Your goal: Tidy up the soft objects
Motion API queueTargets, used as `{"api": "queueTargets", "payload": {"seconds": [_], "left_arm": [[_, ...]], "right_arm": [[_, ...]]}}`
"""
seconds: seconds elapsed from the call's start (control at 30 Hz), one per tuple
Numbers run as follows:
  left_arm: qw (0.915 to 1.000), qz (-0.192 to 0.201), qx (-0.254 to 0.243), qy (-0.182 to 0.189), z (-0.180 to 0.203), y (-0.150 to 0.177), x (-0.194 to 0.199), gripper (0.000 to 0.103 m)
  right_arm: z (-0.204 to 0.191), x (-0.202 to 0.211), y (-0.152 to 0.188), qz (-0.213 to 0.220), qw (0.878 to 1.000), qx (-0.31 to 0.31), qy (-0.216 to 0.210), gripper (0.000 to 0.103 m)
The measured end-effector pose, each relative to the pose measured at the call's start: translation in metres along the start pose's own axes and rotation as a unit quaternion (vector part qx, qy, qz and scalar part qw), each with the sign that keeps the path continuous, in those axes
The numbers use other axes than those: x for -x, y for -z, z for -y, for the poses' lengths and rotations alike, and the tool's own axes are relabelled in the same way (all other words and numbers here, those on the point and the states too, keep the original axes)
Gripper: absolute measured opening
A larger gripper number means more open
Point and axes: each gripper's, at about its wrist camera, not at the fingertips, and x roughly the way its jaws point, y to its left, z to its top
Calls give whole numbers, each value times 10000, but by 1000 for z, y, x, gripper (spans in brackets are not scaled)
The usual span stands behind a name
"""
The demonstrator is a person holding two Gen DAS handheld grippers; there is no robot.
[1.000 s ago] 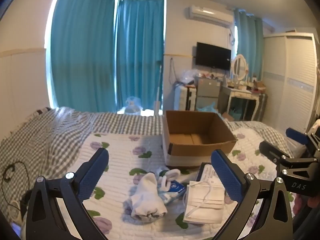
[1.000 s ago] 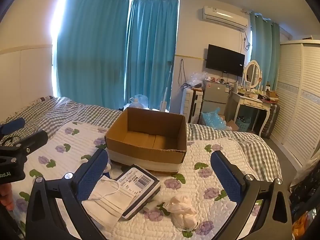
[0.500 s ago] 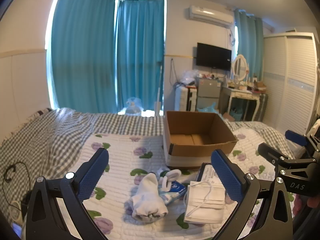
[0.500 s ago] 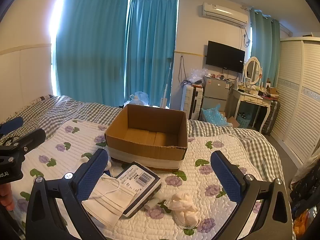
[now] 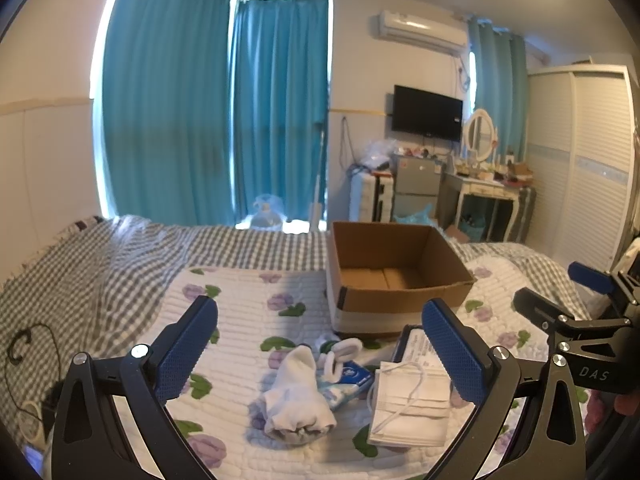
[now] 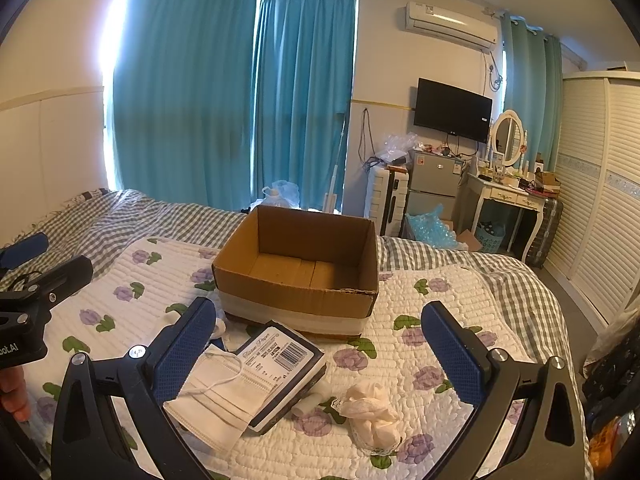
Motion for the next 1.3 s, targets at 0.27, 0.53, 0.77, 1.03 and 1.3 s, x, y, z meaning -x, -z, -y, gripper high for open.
{"api": "queueTargets", "payload": {"seconds": [0.27,0.53,0.77,1.03,1.3], "left_arm": [[10000,1,-5,1,1,1,0,103],[10000,-9,-13,1,2,2,-1,103],[10000,-42,-51,21,3,4,-2,103],[10000,-72,-38,7,1,5,-4,103],[10000,-66,-41,8,1,5,-3,103]], "right_arm": [[-1,-1,1,-11,10000,6,-8,103],[-1,-1,2,-22,10000,-4,-15,103],[-1,-2,3,-26,10000,1,-21,103],[-1,-2,3,-30,10000,2,-17,103],[-2,-3,2,-32,10000,10,-23,103]]}}
